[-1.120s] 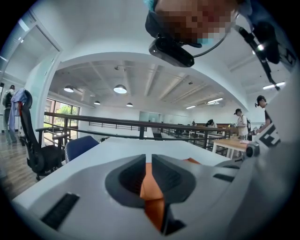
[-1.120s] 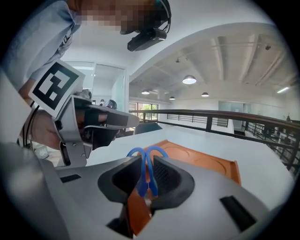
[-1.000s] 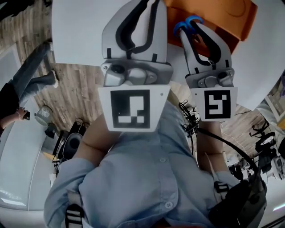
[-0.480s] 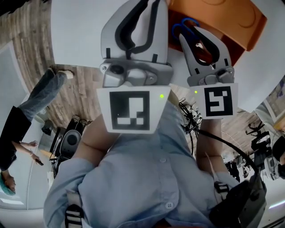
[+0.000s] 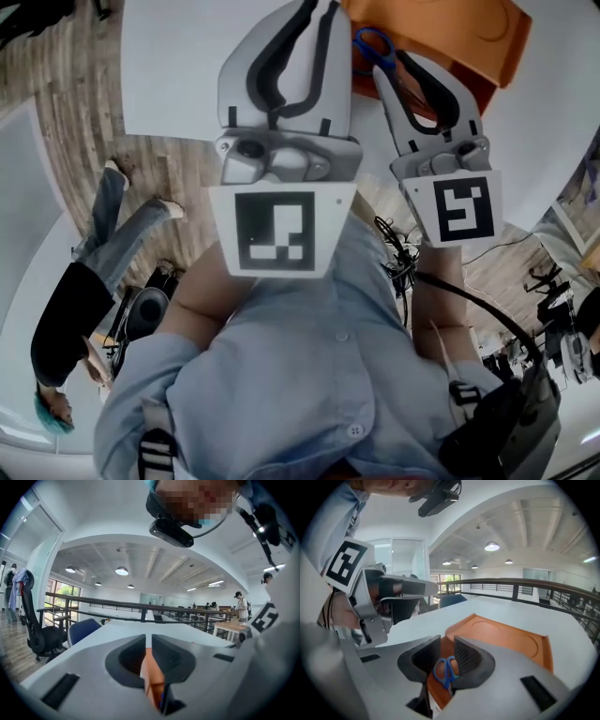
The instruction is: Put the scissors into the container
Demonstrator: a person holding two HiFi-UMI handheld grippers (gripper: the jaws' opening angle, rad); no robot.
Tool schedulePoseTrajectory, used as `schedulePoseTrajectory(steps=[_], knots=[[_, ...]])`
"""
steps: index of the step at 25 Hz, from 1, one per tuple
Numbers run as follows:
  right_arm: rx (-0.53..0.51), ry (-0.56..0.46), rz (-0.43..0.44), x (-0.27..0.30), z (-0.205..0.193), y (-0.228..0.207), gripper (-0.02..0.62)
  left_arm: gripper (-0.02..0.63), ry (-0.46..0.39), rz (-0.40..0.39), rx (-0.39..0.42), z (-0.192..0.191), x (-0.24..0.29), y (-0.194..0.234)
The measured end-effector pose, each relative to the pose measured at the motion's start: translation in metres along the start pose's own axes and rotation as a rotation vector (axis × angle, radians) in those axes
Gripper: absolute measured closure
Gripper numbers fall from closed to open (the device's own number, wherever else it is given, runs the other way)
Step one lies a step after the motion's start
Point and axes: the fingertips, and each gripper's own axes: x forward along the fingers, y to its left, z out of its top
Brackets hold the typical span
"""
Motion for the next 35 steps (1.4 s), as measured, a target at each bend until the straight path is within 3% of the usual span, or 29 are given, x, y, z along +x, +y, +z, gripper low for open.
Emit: schedulePoseTrajectory(steps=[5,11,19,24,28,35], knots=[[0.044,-0.154,-0.077,-0.042,0.047,-0.004,0.537,0.561,-0.08,-0.042,0.028,0.04,-0.025,-0.024],[0.002,-0.345,-0.166,-0.115,0.106,-0.001,0.572,0.561,-0.206,-0.098,0.087,0.098,-0.065,-0.073],[-0.08,-0.538,-0.261,-0.198,0.167,0.022,0.584,0.561,-0.314,-0.134,0.169,0.146,-0.118,-0.116],[-0.123,-0.592,-0.294,-0.232,0.178,0.03,0.584,0.561,-0.389,-0.135,0.183,0.168,-0.14,-0.138],[-0.134,-0.621,-0.307,-0.24,0.189,0.03,0.584,0.561,-0.397,-0.132,0.246,0.174,-0.146,-0.145],[-0.143,-0.645,-0.321,-0.25,0.196,0.029,0.584,0.561,-0.418,-0.119,0.254,0.181,-0.149,-0.148]])
